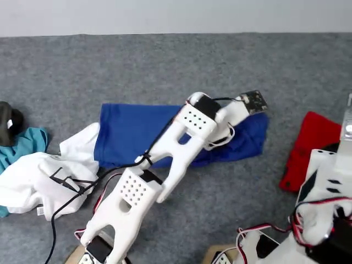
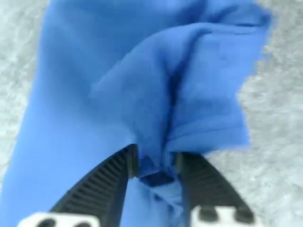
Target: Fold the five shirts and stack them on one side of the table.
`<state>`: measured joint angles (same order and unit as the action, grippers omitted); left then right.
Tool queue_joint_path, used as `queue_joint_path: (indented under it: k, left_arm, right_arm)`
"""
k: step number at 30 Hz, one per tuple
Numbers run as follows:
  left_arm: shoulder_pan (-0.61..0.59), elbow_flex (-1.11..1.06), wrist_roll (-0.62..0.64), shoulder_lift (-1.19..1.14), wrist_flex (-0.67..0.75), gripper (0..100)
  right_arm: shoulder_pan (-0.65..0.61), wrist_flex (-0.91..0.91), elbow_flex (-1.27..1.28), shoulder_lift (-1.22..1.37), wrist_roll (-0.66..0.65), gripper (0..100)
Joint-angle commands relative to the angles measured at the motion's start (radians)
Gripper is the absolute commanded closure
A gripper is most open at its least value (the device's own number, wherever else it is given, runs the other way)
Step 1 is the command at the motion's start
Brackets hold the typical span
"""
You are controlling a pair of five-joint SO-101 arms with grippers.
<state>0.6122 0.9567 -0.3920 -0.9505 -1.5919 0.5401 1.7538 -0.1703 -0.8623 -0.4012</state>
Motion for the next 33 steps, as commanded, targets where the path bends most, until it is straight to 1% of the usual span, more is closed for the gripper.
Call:
queue_joint_path:
  k: [1,7,16,21,25,30,33]
  left_arm:
    - [-0.032,0.071,0.002,0.000,0.021,83]
    - [-0.069,0.111,-0.068,-0.002,0.028,83]
    - [-0.123,0.108,-0.068,-0.089,0.103,83]
    - [-0.175,0.216,-0.063,-0.083,0.094,84]
    - [-0.181,0.358,-0.064,-0.083,0.009,83]
    - [-0.120,0.526,-0.061,-0.083,-0.153,84]
    - [-0.086,0.553,-0.017,-0.068,-0.169,84]
  right_arm:
    - [0.010,0.041,0.015,-0.007,0.005,98.9]
    - [0.010,0.041,0.018,-0.007,0.005,98.9]
    - [0.010,0.041,0.018,-0.007,0.005,98.9]
    - [0.010,0.041,0.018,-0.007,0.005,98.9]
    - [0.010,0.041,0.018,-0.007,0.005,98.9]
    - [0.010,0.041,0.018,-0.007,0.005,98.9]
    - [0.010,0.041,0.018,-0.007,0.005,98.9]
